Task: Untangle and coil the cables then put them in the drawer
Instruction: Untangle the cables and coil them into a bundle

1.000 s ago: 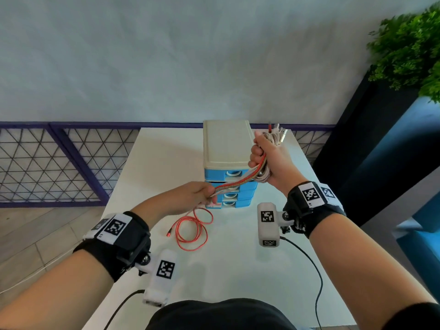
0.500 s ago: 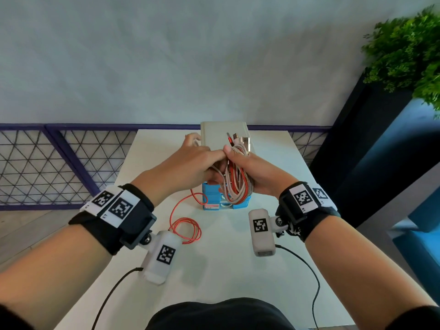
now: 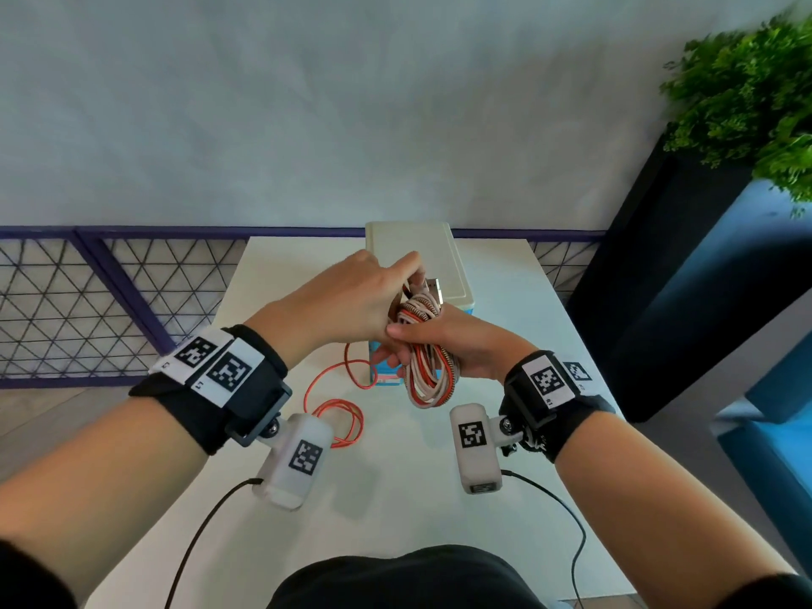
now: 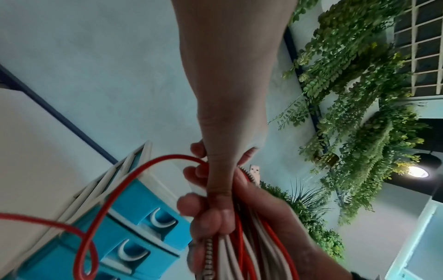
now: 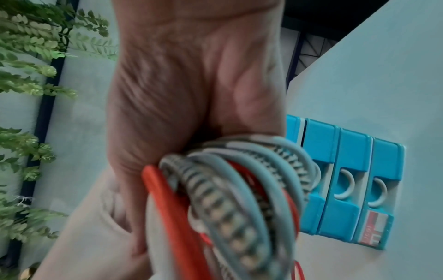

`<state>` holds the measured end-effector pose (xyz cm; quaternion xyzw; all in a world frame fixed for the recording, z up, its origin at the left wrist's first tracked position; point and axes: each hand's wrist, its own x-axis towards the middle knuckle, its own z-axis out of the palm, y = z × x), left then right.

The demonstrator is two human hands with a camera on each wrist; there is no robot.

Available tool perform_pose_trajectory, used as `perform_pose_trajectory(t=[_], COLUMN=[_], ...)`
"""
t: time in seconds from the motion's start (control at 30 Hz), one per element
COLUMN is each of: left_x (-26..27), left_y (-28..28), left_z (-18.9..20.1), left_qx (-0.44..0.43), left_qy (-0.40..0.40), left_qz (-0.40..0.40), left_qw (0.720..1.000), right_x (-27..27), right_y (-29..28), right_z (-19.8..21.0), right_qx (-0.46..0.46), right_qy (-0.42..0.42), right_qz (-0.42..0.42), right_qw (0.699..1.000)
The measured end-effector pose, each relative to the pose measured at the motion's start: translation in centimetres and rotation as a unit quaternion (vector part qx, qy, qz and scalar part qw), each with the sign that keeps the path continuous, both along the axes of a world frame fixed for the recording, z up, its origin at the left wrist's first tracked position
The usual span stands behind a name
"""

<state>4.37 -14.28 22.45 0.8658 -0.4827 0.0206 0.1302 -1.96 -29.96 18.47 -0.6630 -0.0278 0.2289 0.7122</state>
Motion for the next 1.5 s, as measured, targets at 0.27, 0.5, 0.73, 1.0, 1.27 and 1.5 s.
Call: perform_pose_trajectory(t=[0.27, 0.5, 0.73, 1.0, 1.27, 1.5], left_x=[4.2, 0.4, -0.6, -1.5, -1.6, -3.1], left_y=[2.5, 1.4, 1.7, -0.2, -1.1, -1.0], left_z=[1.5, -5.7, -5.6, -2.8, -3.5, -3.7], left_qx=[-0.259, -0.282, -0.401, -0.314, -0.277, -0.230], left_qy=[0.172, 0.528, 0.683, 0.597, 0.554, 0.596], left_qz=[0.068, 0.119, 0.120, 0.094, 0.188, 0.194], left_qw=[0.948, 0.792, 0.598, 0.732, 0.762, 0.745], right_x=[0.0, 0.3, 0.8, 1.7, 1.6, 2.1], right_y=[-1.3, -1.4, -1.8, 0.0, 0.1, 0.0], right_z=[-2.3, -2.0, -2.1, -2.6, -2.5, -2.2], right_qx=[0.108, 0.245, 0.179, 0.094, 0.133, 0.017], right_qy=[0.022, 0.047, 0.005, -0.024, -0.002, -0.058], right_qz=[-0.145, -0.170, -0.215, -0.195, -0.125, -0.240], right_qw=[0.983, 0.953, 0.960, 0.976, 0.983, 0.969])
